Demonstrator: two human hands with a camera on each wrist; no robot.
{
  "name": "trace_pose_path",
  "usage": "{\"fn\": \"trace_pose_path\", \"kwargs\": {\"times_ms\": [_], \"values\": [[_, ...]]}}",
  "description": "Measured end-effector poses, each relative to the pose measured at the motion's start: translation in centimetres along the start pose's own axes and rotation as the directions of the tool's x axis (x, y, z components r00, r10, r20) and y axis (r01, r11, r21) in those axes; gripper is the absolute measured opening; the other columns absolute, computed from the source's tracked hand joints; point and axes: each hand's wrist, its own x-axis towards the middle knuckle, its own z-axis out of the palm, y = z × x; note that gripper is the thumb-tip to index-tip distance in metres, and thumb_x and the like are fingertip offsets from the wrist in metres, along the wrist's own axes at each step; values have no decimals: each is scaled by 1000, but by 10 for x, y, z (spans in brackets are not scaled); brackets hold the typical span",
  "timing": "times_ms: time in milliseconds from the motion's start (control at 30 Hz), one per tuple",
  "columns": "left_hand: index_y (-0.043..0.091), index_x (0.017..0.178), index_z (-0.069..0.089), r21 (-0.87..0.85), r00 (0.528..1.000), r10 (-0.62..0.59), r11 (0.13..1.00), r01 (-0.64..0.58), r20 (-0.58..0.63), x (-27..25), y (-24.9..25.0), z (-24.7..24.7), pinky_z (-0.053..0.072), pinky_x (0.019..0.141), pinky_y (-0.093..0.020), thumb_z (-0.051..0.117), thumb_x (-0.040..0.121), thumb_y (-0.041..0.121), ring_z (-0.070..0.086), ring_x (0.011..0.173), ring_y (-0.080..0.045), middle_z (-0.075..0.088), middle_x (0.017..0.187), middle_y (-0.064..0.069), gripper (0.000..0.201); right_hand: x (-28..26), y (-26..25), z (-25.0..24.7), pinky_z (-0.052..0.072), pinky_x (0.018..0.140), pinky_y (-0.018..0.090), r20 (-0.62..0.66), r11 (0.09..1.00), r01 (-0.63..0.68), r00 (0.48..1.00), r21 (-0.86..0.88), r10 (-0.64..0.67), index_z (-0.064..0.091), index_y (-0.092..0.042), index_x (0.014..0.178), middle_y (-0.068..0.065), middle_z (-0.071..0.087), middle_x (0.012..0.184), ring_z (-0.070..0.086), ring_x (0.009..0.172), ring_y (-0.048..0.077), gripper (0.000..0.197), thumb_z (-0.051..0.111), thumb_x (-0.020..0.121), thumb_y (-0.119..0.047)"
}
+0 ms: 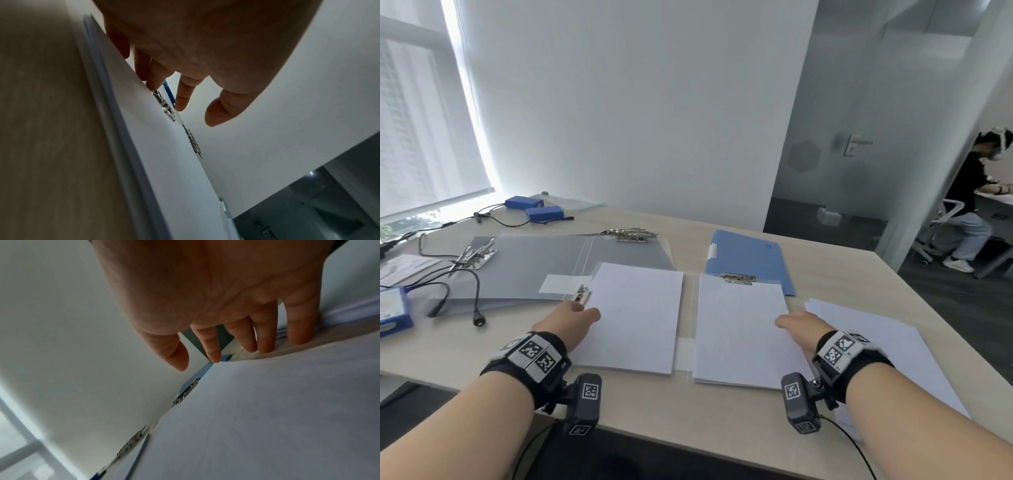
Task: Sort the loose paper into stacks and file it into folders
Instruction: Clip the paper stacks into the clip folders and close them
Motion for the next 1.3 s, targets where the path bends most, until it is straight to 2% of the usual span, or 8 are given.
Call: {"fn": "trace_pose_path", "kwargs": {"times_ms": [133,267,367,500,633,833,1100,1300], "values": [[16,123,55,-110,999,-8,994,4,-38,-32,21,-16,46,96,-41,61,83,47,61,102,-30,65,109,-8,51,3,7,-5,41,95,35,-3,989,-58,998,133,59,53,-10,119,8,56,115,55,111,29,31,53,99,-32],[9,127,59,-200,994,67,976,-83,-86,-47,35,-37,42,87,-37,64,92,25,58,100,-28,63,112,-10,38,1,7,-7,34,60,27,20,962,-89,996,258,87,53,-12,133,-1,47,82,49,77,18,42,54,99,-36],[12,125,63,-179,982,161,968,-176,-95,-63,59,-57,42,92,-36,60,94,17,56,104,-27,64,117,-10,32,0,5,-9,28,58,28,0,967,-79,997,243,81,50,-11,138,-1,41,77,40,67,14,44,53,100,-35],[18,133,56,-382,969,242,892,-240,-44,-89,96,-82,45,106,-51,51,94,4,51,110,-29,58,120,-8,42,-7,-4,-7,41,86,34,13,972,-81,997,220,81,47,-6,139,15,57,126,55,113,31,45,52,102,-31],[24,144,47,-582,936,347,748,-319,-67,-112,123,-82,60,70,-34,53,92,-5,51,118,-24,37,155,-6,60,-8,-4,-5,37,99,34,24,980,-63,998,190,60,50,-4,140,14,52,142,50,126,29,48,54,101,-32],[31,137,55,-750,836,549,546,-373,-16,-126,147,-21,58,88,-35,61,92,51,59,124,-10,59,139,10,49,-1,10,-8,37,111,38,52,947,-52,998,317,37,49,-14,144,9,52,145,51,130,30,87,57,77,-70],[39,145,47,-397,844,464,852,-341,269,-120,156,59,39,113,-40,61,90,54,49,134,-17,49,151,7,59,-30,-2,-48,49,90,44,79,688,-21,995,725,-53,67,-28,117,-1,77,109,70,105,23,72,29,89,-83],[23,156,31,-191,908,230,967,-172,351,-105,142,91,38,110,-37,60,94,46,48,135,-30,45,153,-9,72,-30,2,-57,57,71,34,8,824,48,998,565,-64,72,-6,103,8,75,90,69,78,24,31,66,94,-35]]}}
